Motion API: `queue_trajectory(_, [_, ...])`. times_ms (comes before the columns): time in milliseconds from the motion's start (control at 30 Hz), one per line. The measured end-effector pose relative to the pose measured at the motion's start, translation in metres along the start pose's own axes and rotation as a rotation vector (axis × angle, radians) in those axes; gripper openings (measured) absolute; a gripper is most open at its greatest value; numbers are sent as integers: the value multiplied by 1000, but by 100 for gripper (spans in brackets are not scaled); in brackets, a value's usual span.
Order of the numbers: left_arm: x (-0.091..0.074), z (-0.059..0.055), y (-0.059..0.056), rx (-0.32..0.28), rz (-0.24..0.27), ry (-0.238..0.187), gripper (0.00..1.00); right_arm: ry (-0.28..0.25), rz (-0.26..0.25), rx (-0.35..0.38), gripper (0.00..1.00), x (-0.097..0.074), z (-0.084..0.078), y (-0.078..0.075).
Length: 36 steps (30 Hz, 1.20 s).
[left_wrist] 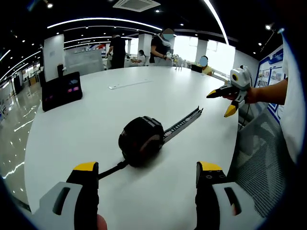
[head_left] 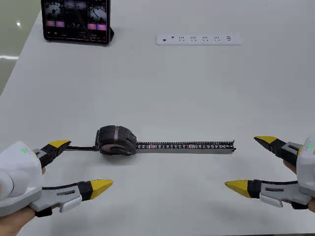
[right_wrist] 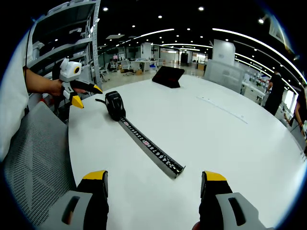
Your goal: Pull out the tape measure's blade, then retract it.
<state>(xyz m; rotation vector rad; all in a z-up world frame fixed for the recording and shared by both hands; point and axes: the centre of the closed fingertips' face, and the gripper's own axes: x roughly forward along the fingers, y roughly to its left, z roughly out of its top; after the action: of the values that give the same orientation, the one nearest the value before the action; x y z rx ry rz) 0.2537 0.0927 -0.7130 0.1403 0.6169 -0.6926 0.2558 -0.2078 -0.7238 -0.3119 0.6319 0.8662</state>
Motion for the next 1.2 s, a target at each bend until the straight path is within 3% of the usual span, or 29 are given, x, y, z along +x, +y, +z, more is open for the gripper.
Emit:
queue_trajectory(400, [-3,-7,-4,-26,4,-6,83,-10,-21,34,80,-5,-7,4])
queue_trajectory(1200, [-4,-8,-5,-42,8,-9,86,-4,6,31,85,-2,-8,14])
